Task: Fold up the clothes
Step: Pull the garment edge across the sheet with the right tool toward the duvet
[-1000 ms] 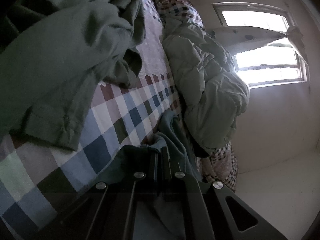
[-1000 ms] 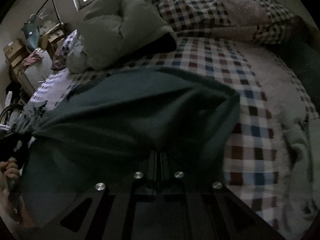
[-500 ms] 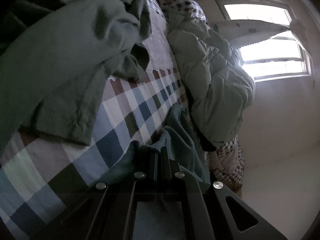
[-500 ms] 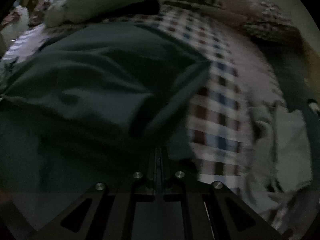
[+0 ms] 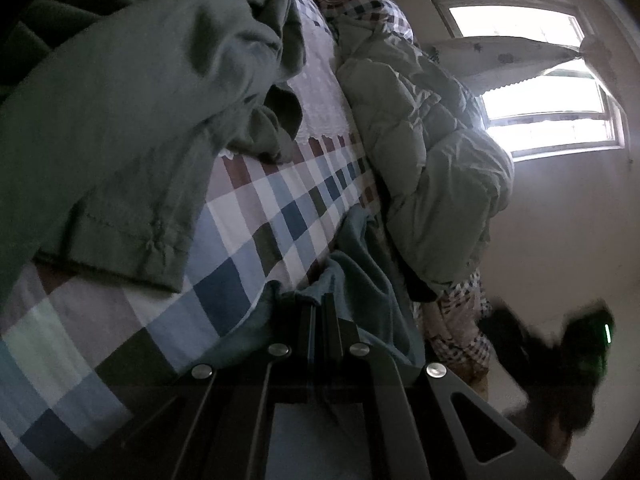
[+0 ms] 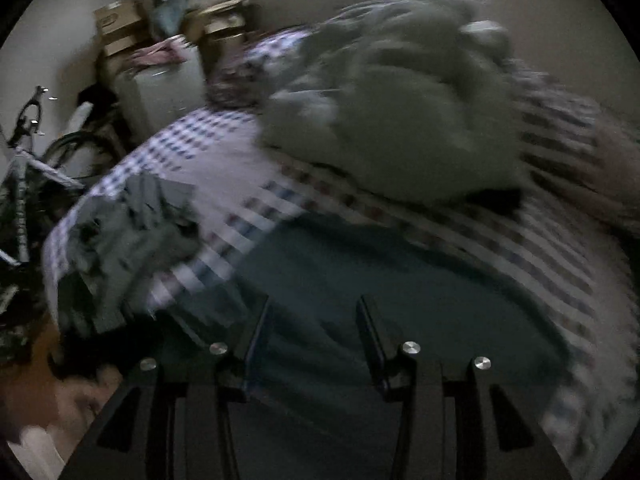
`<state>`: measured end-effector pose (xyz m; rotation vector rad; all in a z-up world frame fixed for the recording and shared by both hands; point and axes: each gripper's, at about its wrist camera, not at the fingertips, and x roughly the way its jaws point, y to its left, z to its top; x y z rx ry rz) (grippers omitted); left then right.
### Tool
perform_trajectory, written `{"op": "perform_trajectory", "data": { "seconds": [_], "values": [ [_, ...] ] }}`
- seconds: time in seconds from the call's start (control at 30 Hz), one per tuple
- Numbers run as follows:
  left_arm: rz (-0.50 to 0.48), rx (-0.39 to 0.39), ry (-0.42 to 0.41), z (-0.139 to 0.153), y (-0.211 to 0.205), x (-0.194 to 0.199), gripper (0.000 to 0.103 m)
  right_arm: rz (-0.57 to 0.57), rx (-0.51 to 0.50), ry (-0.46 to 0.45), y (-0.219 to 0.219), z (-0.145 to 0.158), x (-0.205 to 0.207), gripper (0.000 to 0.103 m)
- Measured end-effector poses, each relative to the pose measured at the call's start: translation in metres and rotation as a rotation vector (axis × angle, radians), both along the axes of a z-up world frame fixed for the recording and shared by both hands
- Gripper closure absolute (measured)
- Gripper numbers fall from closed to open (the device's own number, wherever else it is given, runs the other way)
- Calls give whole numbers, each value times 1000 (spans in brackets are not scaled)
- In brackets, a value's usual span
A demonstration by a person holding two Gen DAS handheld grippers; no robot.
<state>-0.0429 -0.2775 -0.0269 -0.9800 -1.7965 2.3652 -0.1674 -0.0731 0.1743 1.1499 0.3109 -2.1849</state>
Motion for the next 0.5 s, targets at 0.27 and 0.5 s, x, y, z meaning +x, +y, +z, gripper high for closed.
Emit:
{"op": "perform_trajectory", "data": {
  "seconds": [0.27,0.5],
  "values": [
    [-8,-4,5,-1,-1,-2,102,74,81,-211,-89,-89,-91,60],
    [-5,21,3,-5,-3,-2,102,114,123,-251,-122,-131,-122,62]
  ]
}}
